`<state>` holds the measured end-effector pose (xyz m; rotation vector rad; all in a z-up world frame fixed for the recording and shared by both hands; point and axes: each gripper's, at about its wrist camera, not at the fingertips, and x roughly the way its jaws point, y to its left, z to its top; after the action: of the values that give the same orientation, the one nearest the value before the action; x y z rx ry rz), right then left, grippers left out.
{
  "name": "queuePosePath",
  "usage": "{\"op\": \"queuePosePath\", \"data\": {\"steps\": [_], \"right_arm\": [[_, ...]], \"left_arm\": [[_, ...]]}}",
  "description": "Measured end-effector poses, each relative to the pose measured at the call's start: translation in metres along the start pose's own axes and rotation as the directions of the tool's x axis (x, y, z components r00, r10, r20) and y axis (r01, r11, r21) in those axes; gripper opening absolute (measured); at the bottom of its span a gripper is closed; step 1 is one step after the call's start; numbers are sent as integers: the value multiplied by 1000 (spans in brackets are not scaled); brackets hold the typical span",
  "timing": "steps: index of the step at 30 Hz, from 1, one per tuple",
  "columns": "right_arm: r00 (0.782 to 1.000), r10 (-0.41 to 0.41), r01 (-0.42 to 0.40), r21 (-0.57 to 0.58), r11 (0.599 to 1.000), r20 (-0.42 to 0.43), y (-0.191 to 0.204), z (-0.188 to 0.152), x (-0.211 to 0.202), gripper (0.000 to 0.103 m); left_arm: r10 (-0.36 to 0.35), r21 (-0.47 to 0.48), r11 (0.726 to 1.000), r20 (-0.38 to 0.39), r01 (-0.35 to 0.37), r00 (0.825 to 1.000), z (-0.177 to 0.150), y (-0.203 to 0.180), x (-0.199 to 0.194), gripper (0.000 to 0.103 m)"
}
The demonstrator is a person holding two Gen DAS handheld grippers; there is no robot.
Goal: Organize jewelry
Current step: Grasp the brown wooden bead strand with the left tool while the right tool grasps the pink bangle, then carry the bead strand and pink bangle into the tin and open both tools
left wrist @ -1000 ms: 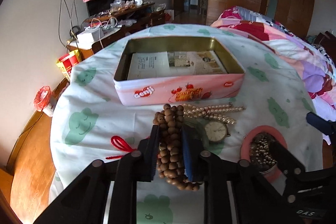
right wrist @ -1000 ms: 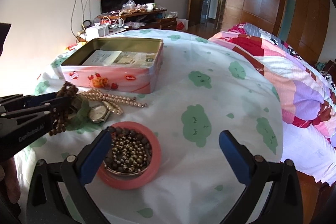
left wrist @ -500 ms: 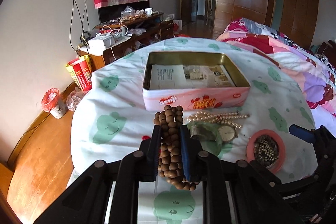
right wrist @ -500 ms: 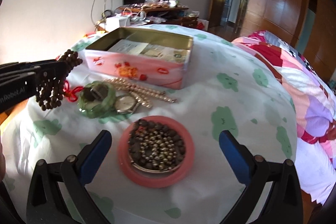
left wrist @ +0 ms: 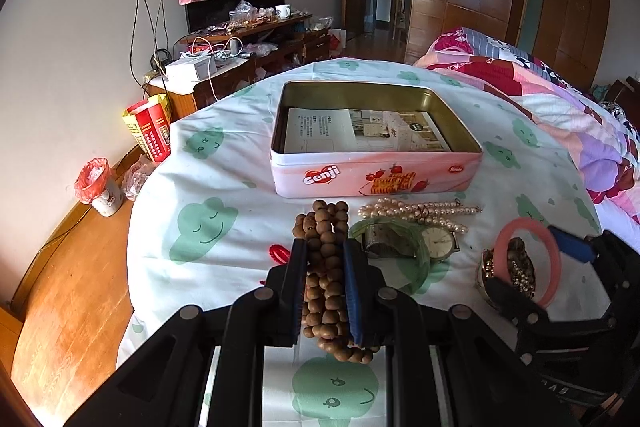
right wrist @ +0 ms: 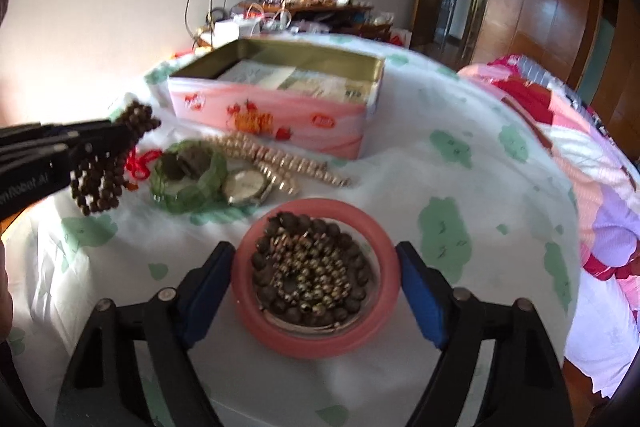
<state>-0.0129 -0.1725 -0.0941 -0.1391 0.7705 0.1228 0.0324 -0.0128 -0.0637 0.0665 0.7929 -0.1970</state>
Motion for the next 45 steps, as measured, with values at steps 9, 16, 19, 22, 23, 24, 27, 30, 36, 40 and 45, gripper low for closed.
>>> {"op": "queuePosePath", "data": {"steps": [9, 16, 19, 22, 23, 24, 27, 30, 36, 40, 45], "right_arm": [[999, -6, 6, -1, 1000, 33, -6, 11, -8, 83], [998, -4, 4, -4, 1000, 69, -9, 20, -18, 83], [997, 1, -1, 1, 1000, 71, -11, 23, -17, 83], [997, 5, -5, -3, 1000, 71, -11, 25, -15, 83], [997, 8, -8, -1, 1000, 71, -12, 25, -15, 83], [997, 13, -13, 2, 1000, 71, -12, 26, -15, 83], [997, 21, -22, 1, 1000, 71, -12, 28, -14, 83], [997, 27, -27, 1, 1000, 73, -12, 30, -14, 83], [996, 34, -34, 2, 999, 77, -13, 33, -11, 83], [996, 35, -35, -4, 999, 81, -13, 36, -10, 83], [995, 41, -40, -10, 999, 87, -13, 41, -8, 83]], "left_arm": [[-14, 4, 1000, 28, 14, 1000, 4, -2, -9, 18], [-20, 15, 1000, 59, 19, 998, 10, -3, -18, 18], [-33, 11, 999, 60, 32, 998, 12, -1, -18, 18], [-35, 14, 999, 61, 35, 998, 14, -2, -17, 18], [-38, 13, 999, 60, 38, 997, 14, -3, -17, 18], [-43, 11, 999, 57, 42, 997, 14, -3, -17, 18], [-49, 7, 999, 51, 49, 997, 14, -3, -15, 18], [-54, 4, 999, 46, 54, 997, 15, -2, -14, 18], [-44, 14, 999, 51, 44, 998, 17, -3, -13, 18], [-36, 22, 999, 54, 35, 998, 23, -3, -11, 18], [-31, 29, 999, 51, 29, 998, 27, -2, -8, 18]]}}
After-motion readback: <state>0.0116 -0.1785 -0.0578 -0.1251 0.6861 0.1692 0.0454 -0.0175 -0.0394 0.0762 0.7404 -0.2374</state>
